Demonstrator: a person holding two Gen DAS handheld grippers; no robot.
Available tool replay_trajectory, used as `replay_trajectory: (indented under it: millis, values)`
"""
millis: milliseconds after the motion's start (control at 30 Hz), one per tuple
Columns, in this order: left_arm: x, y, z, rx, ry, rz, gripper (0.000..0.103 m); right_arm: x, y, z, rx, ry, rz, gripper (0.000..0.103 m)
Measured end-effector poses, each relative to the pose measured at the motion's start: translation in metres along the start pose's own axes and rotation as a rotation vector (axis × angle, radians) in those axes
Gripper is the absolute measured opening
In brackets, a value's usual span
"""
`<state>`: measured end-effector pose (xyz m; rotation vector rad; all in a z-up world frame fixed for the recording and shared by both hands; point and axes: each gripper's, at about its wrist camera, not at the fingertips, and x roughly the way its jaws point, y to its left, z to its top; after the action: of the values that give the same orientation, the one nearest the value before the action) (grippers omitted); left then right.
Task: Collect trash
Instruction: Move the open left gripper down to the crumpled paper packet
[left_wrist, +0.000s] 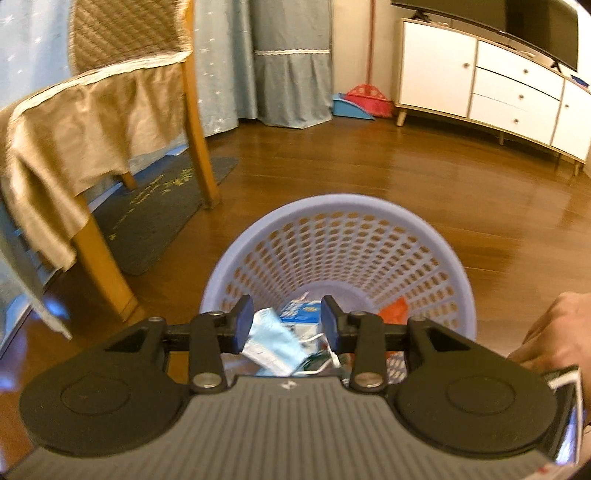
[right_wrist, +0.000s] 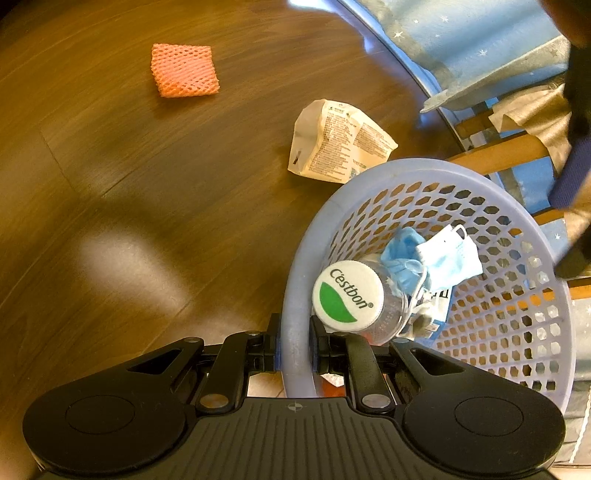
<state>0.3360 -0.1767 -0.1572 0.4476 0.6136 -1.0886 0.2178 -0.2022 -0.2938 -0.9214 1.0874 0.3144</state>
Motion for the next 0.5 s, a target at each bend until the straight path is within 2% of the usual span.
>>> replay_trajectory:
  millis: [233, 500]
  values:
    - [-0.015, 0.024, -0.018, -0.053, 0.005, 0.068, 0.035, 0.000, 0.000, 0.000, -0.004, 0.000, -0.001, 0.011]
    - [-0.036, 0.057, -0.044, -0.095, 0.028, 0.176, 0.042, 0.000, 0.000, -0.001, -0.001, -0.001, -0.002, 0.011]
